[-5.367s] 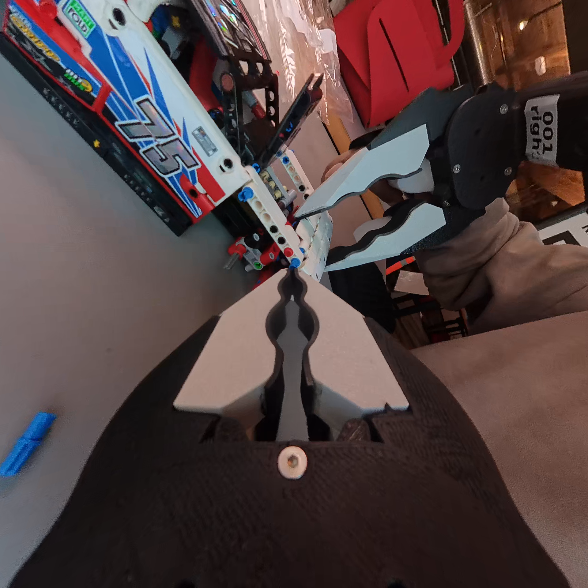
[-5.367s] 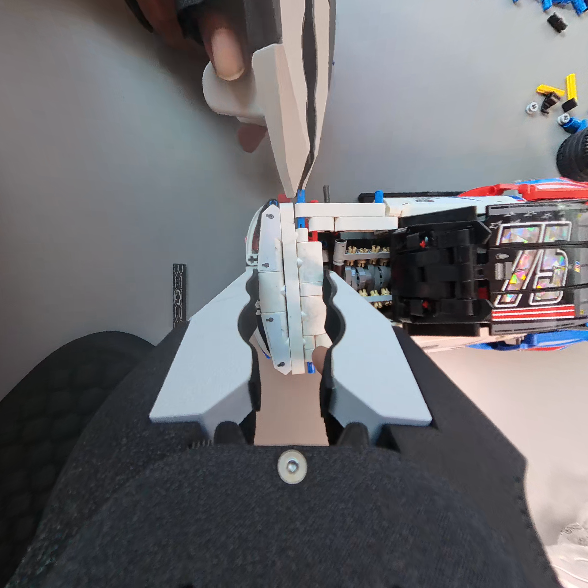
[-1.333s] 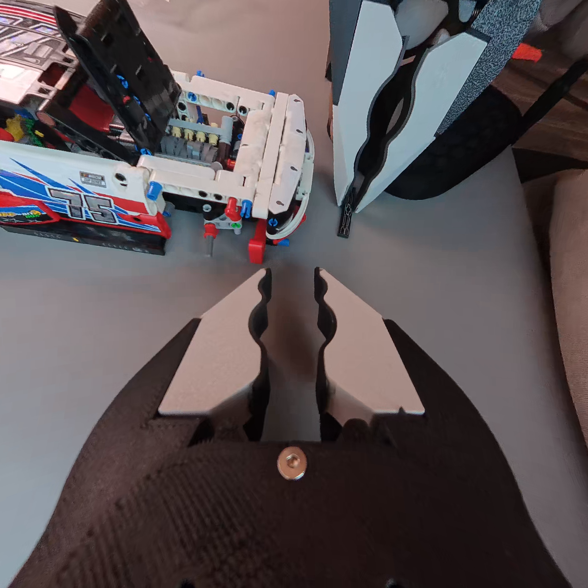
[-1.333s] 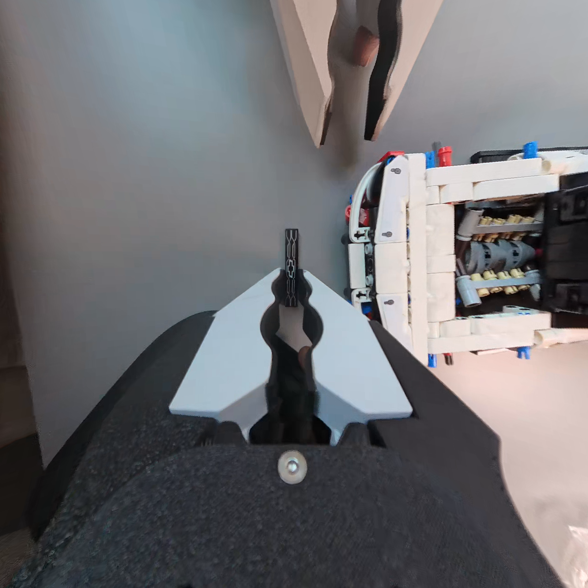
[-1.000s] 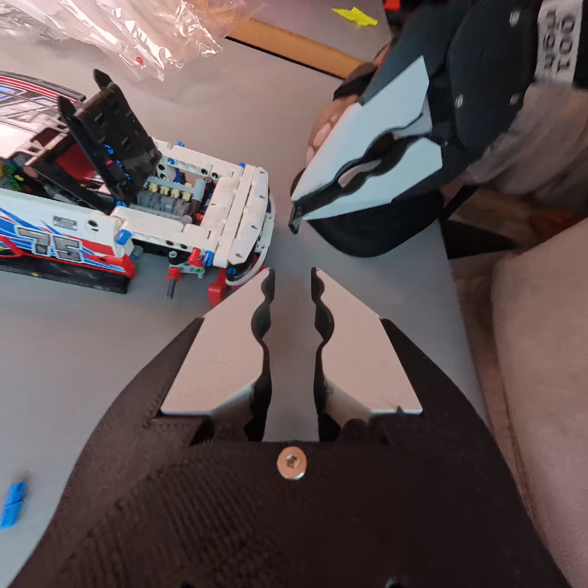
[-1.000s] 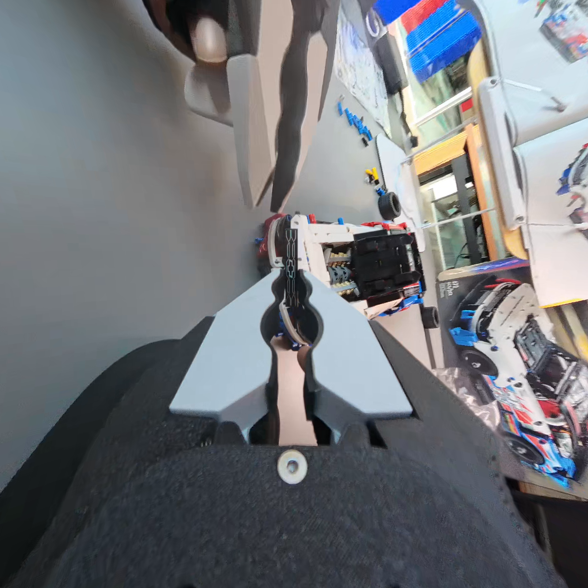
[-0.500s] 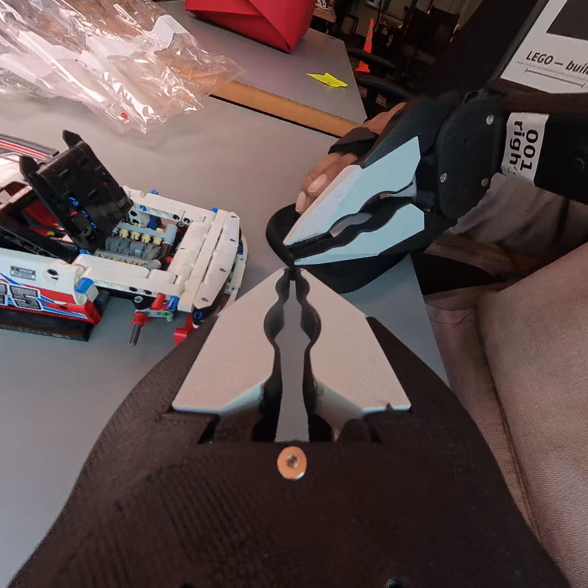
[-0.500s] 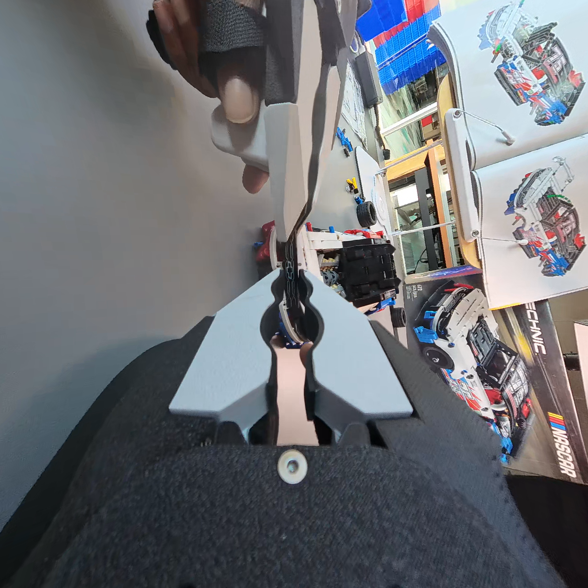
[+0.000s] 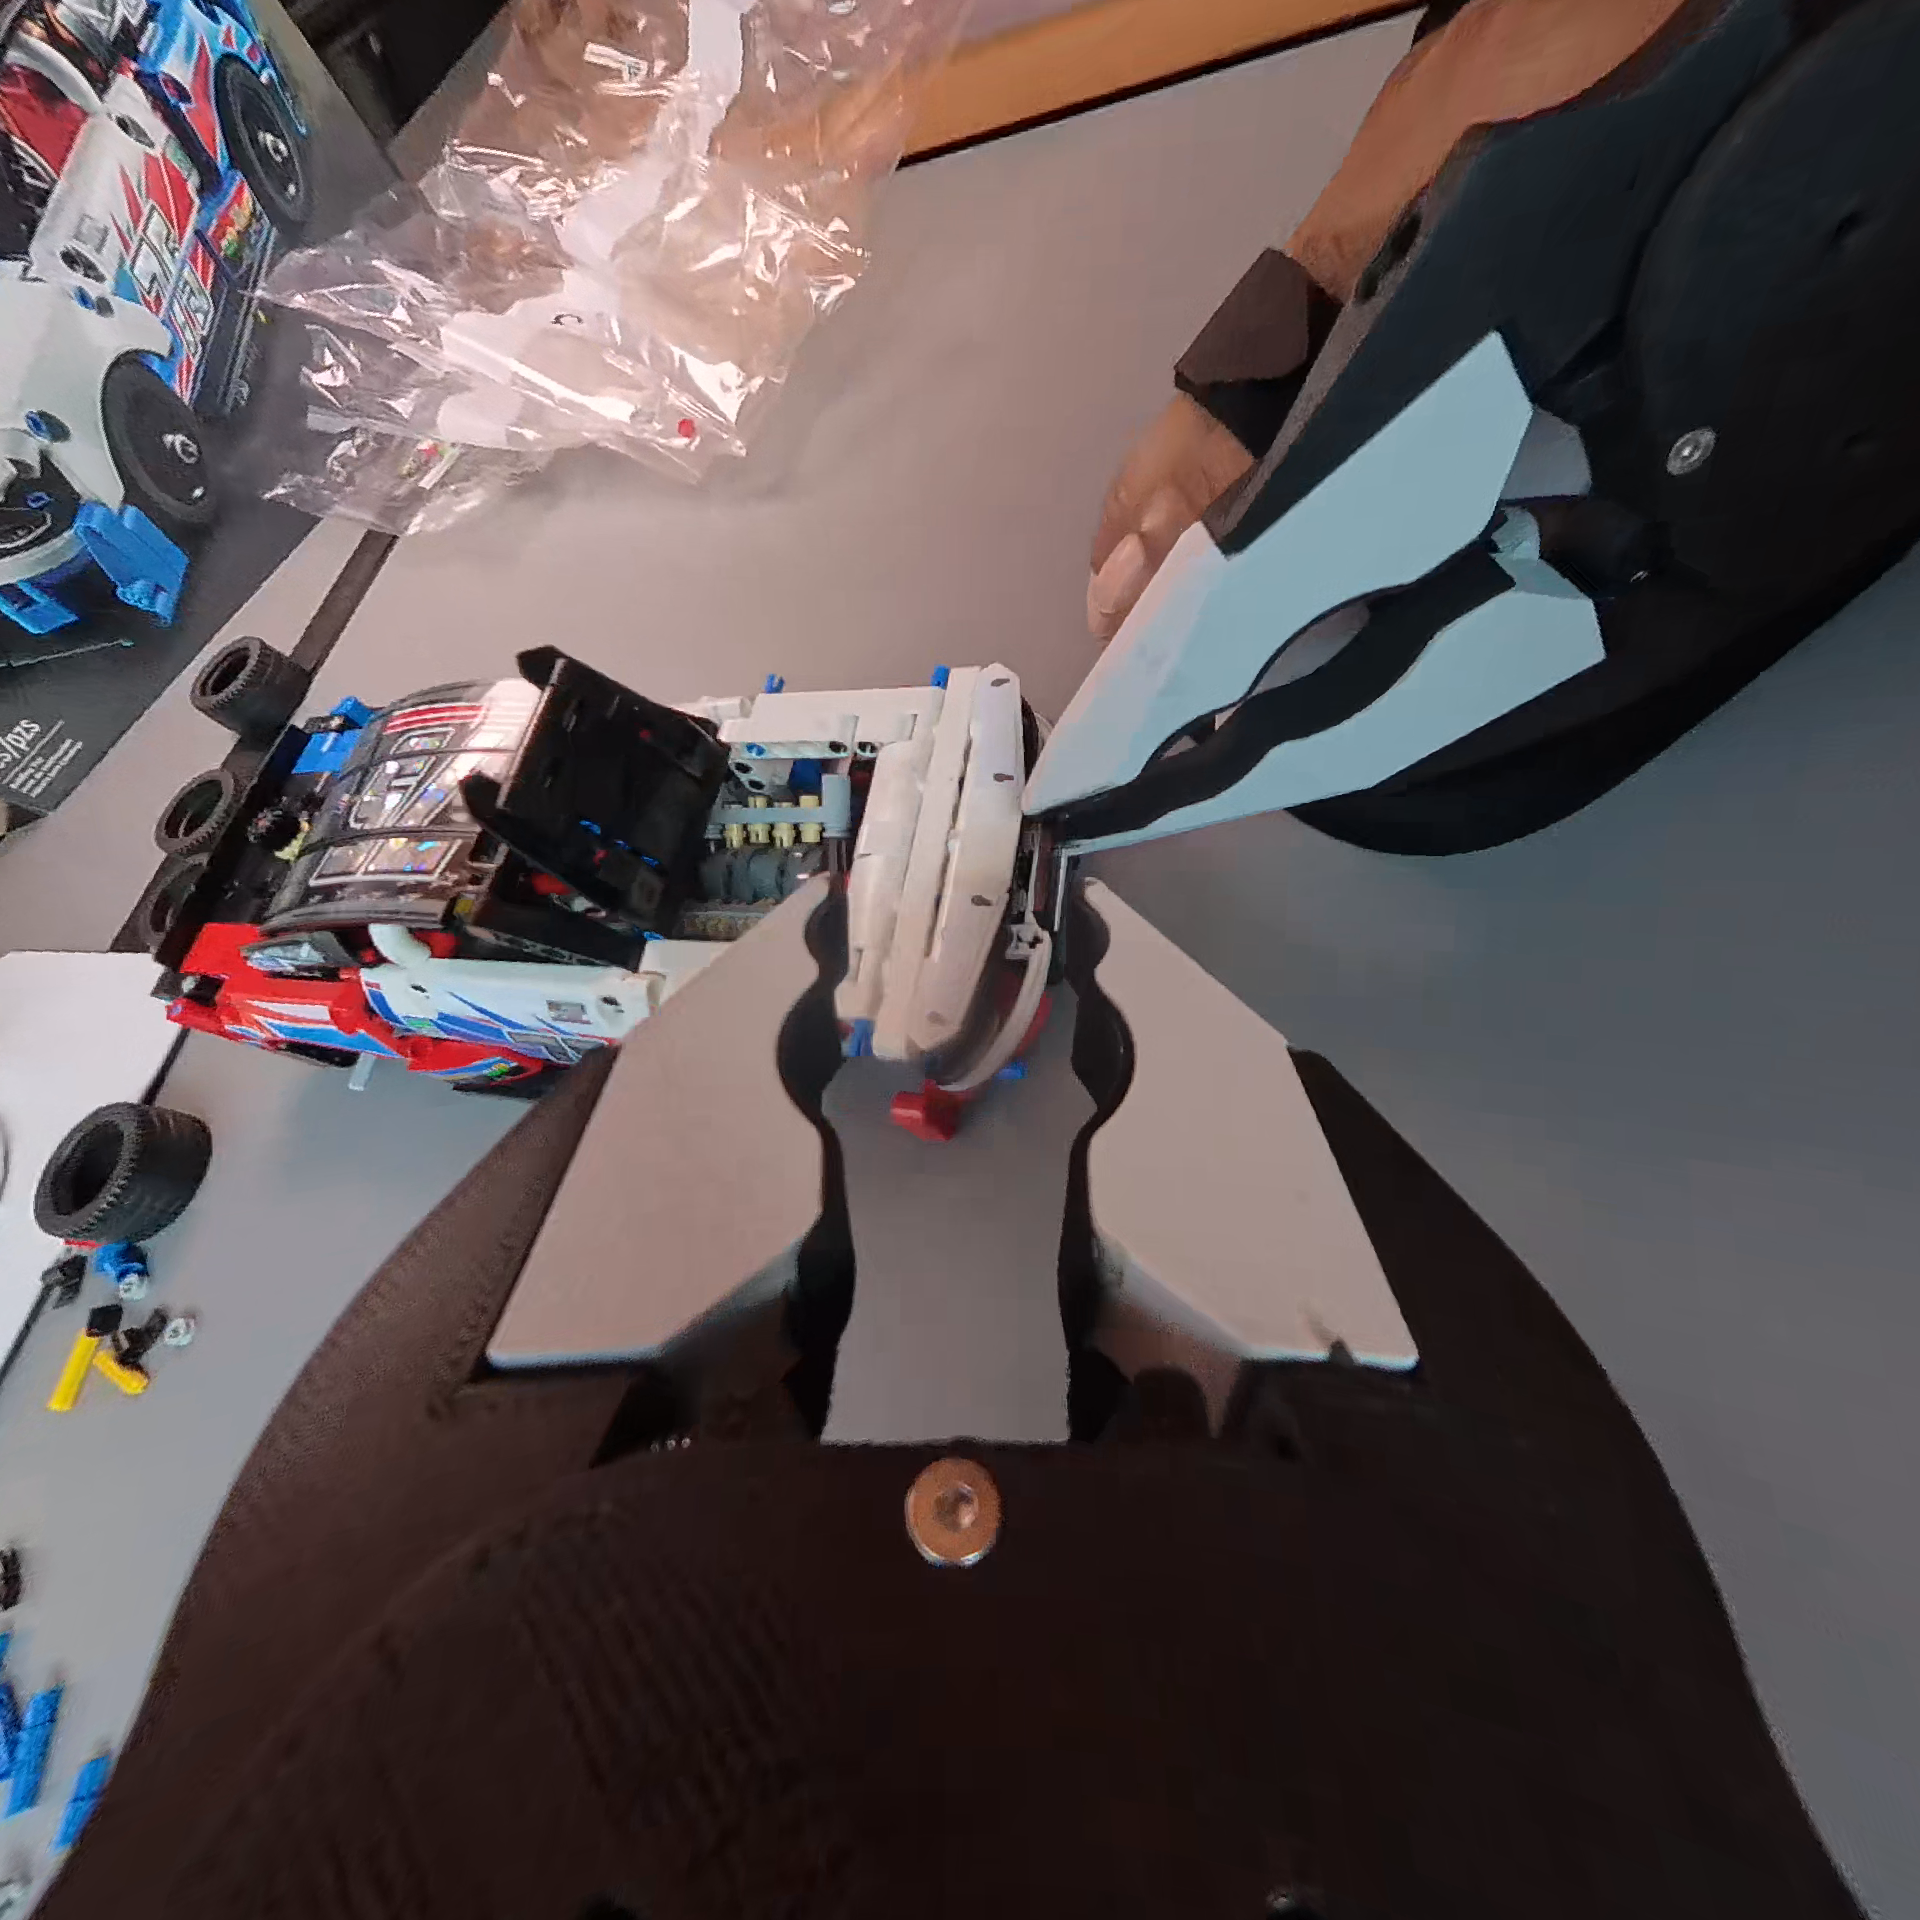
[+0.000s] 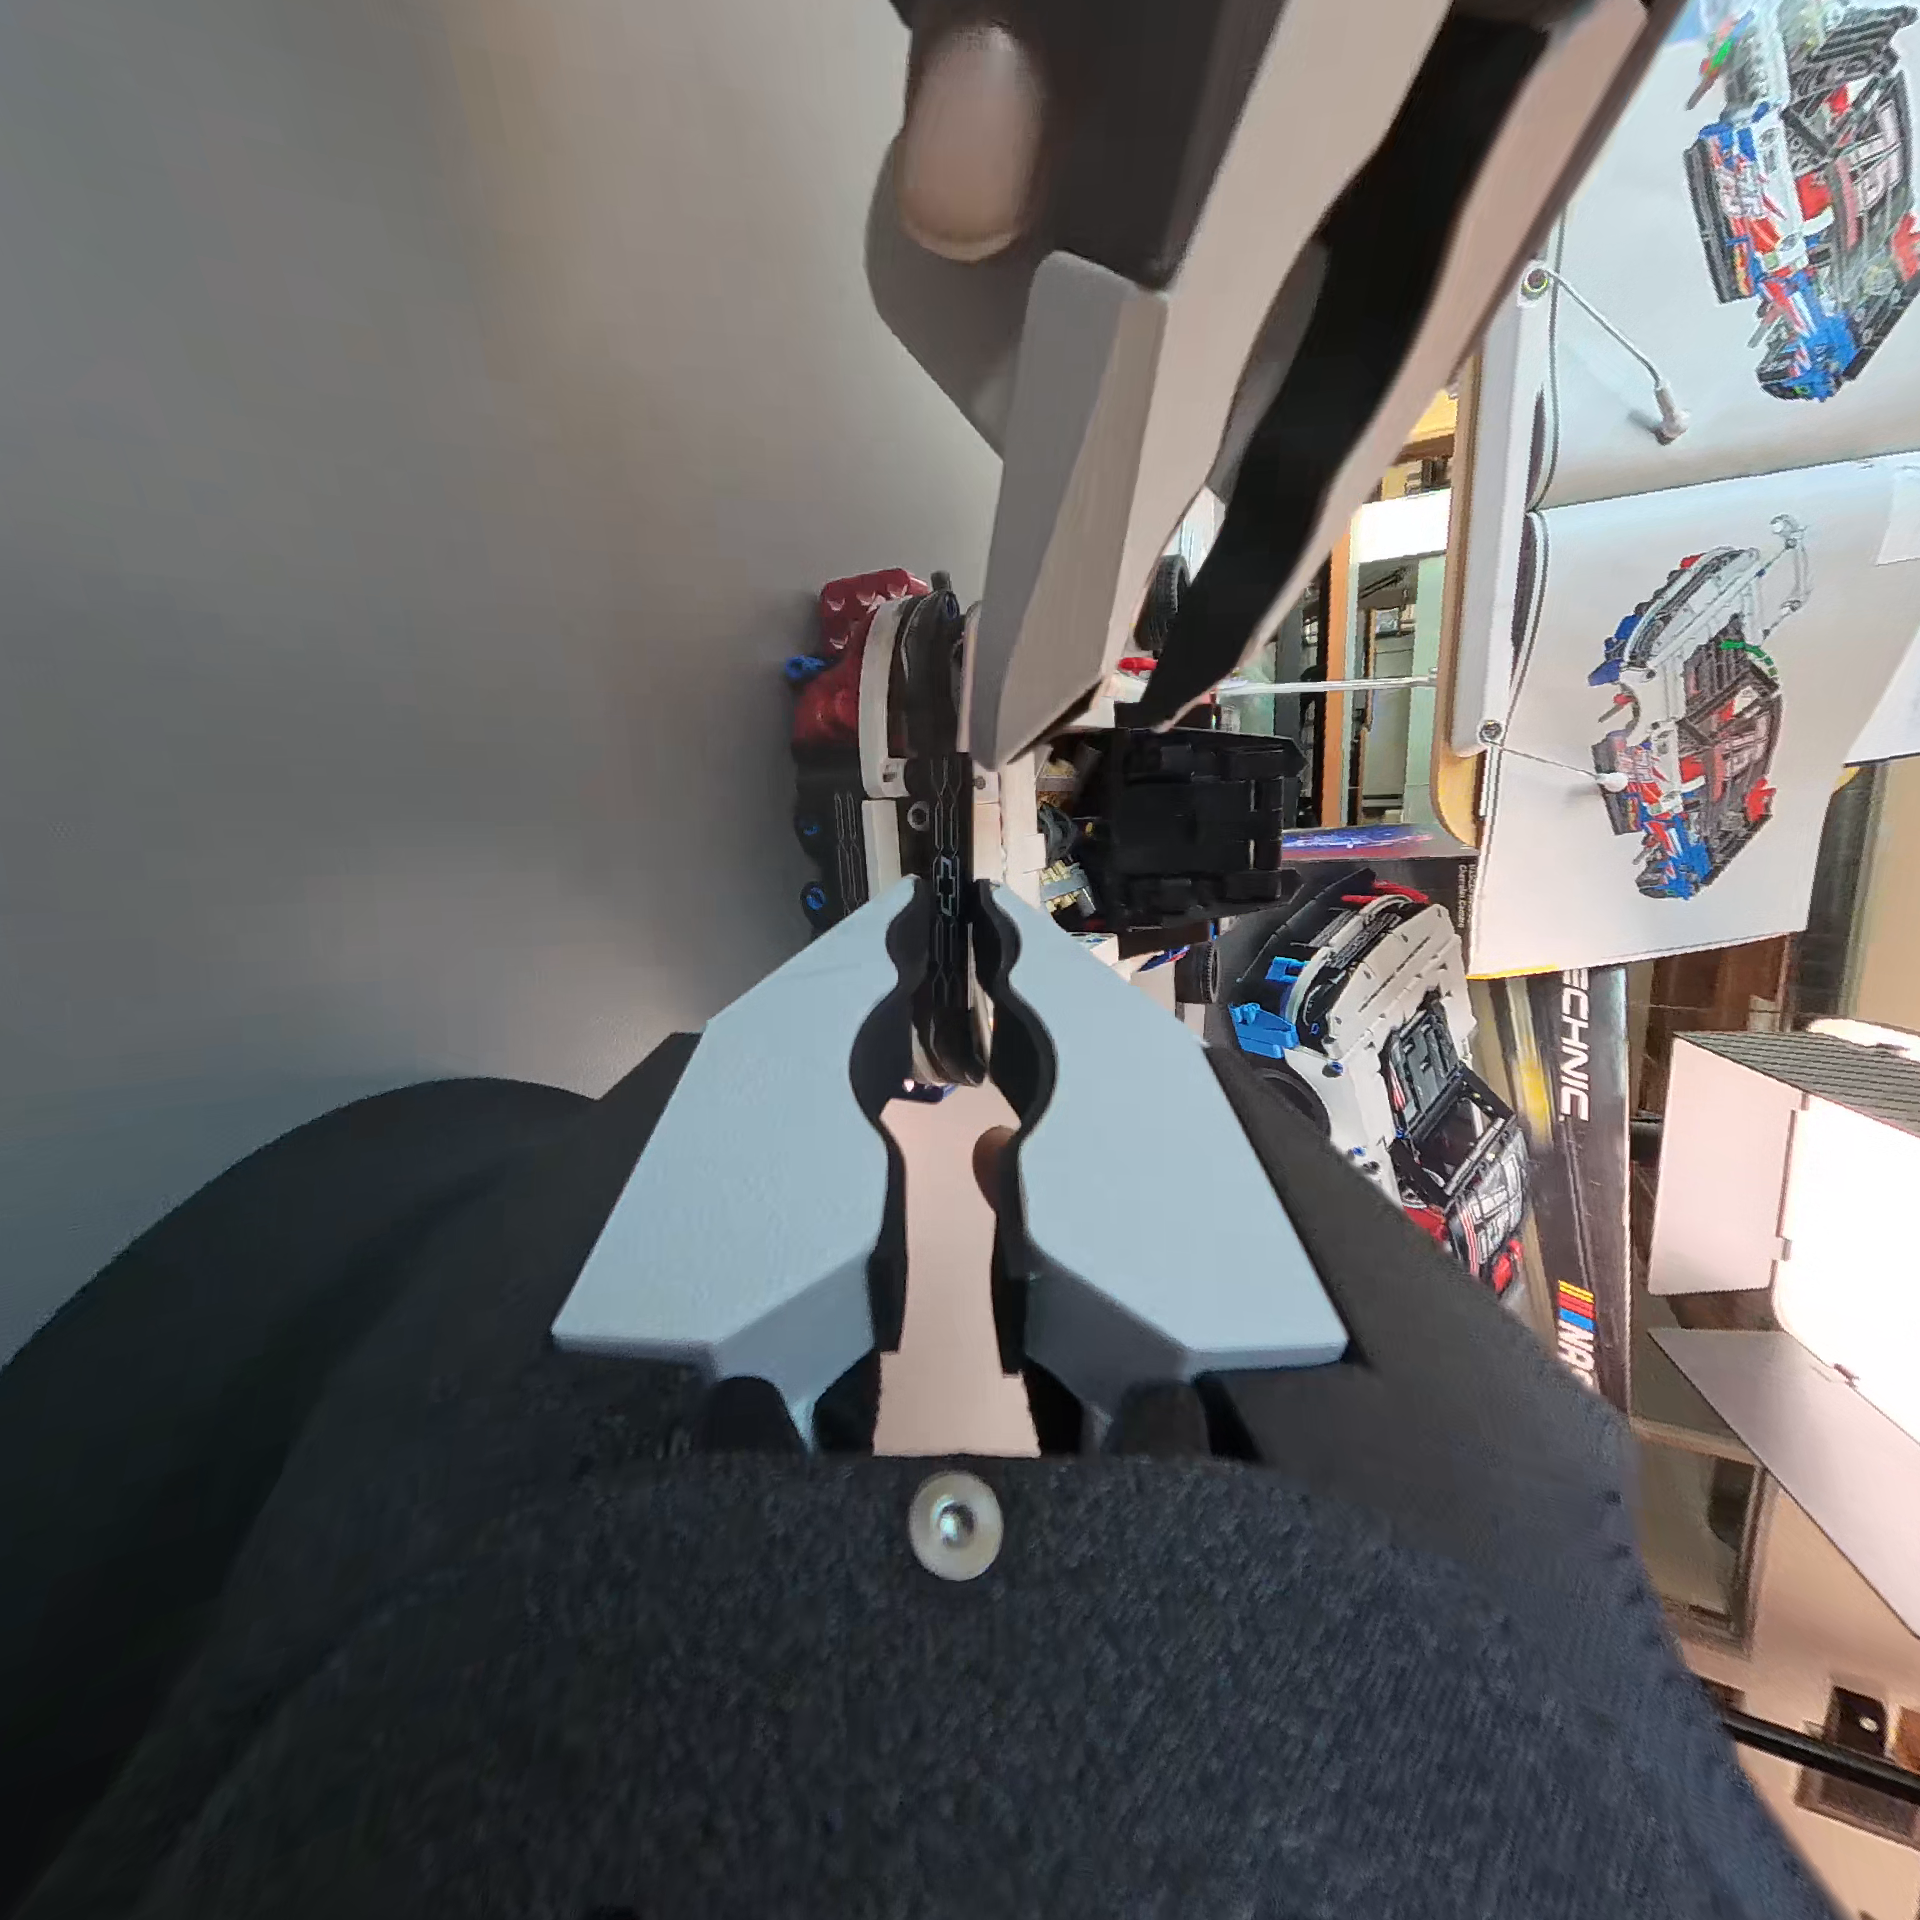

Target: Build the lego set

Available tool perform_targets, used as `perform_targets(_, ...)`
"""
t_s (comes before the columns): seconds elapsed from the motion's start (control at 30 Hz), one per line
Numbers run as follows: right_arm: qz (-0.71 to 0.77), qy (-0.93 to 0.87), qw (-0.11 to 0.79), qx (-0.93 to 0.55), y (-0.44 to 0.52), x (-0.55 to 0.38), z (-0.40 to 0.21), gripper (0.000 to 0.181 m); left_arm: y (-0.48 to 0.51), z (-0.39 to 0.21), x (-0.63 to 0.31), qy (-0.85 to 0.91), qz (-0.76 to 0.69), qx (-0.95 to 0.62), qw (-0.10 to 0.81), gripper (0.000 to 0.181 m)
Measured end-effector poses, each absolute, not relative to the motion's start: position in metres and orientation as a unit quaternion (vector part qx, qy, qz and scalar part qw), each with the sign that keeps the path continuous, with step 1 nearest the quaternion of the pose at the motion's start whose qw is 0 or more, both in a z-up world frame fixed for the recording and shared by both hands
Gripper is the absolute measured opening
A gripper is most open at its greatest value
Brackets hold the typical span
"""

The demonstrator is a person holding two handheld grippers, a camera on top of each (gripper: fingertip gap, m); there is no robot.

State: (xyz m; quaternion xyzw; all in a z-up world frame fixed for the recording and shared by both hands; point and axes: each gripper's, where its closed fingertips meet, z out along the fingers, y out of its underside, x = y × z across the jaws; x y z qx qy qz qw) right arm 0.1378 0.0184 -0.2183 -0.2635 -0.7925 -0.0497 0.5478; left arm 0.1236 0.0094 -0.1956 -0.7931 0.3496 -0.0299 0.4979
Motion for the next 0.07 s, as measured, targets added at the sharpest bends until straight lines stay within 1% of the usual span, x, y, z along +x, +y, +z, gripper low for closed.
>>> perform_targets(0.07,-0.060,-0.797,0.542,-0.260,0.0198,0.1372,-0.2218,0.005,0.0159,-0.1976,0.1261,0.377,-0.021,-0.796,0.473,0.043)
